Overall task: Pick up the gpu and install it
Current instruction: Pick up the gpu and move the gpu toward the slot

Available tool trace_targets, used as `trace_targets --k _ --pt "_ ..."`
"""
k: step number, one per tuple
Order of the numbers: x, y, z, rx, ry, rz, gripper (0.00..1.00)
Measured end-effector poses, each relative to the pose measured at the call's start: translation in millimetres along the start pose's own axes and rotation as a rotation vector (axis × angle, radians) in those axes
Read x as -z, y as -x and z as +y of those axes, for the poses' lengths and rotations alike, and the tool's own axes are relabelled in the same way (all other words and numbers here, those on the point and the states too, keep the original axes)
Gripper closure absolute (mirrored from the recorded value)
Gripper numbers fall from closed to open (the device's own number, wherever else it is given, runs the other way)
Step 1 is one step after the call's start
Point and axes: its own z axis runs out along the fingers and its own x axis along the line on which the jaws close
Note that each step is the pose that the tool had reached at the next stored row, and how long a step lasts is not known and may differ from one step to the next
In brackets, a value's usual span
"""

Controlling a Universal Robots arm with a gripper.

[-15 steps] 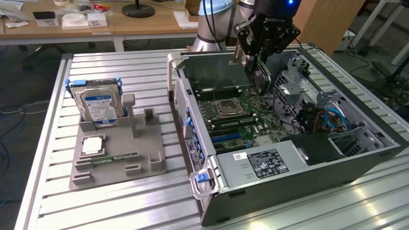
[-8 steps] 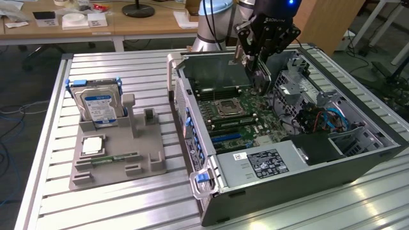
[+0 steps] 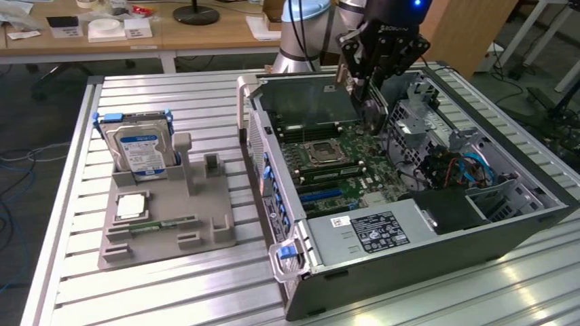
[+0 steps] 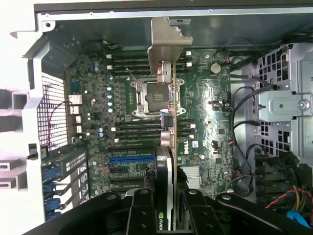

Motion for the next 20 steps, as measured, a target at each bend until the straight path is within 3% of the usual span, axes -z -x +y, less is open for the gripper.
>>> trace_targets --k 20 --pt "-0.8 32.1 2.4 0.000 0.0000 0.0000 0.73"
